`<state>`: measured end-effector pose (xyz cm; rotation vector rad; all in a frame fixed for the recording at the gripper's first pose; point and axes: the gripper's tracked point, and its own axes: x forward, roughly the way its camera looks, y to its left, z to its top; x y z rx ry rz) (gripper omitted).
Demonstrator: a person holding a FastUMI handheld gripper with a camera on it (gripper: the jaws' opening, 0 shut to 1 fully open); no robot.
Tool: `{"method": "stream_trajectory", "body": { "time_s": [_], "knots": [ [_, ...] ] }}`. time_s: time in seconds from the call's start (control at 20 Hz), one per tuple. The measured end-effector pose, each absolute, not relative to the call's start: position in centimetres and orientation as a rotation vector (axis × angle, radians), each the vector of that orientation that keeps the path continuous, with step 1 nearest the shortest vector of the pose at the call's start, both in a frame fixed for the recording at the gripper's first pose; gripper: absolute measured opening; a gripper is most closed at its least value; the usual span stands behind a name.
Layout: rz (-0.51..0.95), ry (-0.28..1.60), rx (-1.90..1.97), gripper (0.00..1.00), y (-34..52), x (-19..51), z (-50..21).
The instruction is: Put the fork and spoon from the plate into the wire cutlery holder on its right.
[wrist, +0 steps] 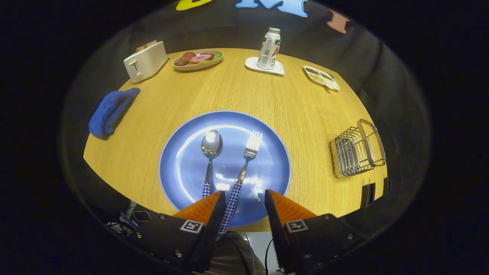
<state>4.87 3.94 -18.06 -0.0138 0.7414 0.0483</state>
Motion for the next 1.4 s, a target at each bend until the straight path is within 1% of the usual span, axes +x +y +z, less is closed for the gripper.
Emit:
{"method": "stream_trajectory", "body": {
  "time_s": [0.05,0.2,0.3,0.45,0.5,0.55,1.0,1.2,1.4],
  "knots": [
    [0.053,0.760,-0.007,0.62,4.1,4.8,-18.4],
    [0.054,0.807,0.012,0.62,4.1,4.6,-18.4],
    [0.047,0.854,-0.001,0.19,3.6,4.2,-19.3],
    [0.081,0.889,0.038,0.18,4.3,4.4,-19.8],
    [0.063,0.906,0.041,0.18,3.8,3.3,-18.2],
    [0.065,0.910,0.002,0.04,3.1,4.8,-20.3],
    [0.222,1.007,-0.060,0.04,1.9,2.1,-17.8],
    [0.268,1.048,-0.090,0.04,-0.8,0.5,-15.8],
    [0.283,1.068,-0.123,0.04,-4.4,-1.1,-13.8]
  ]
}}
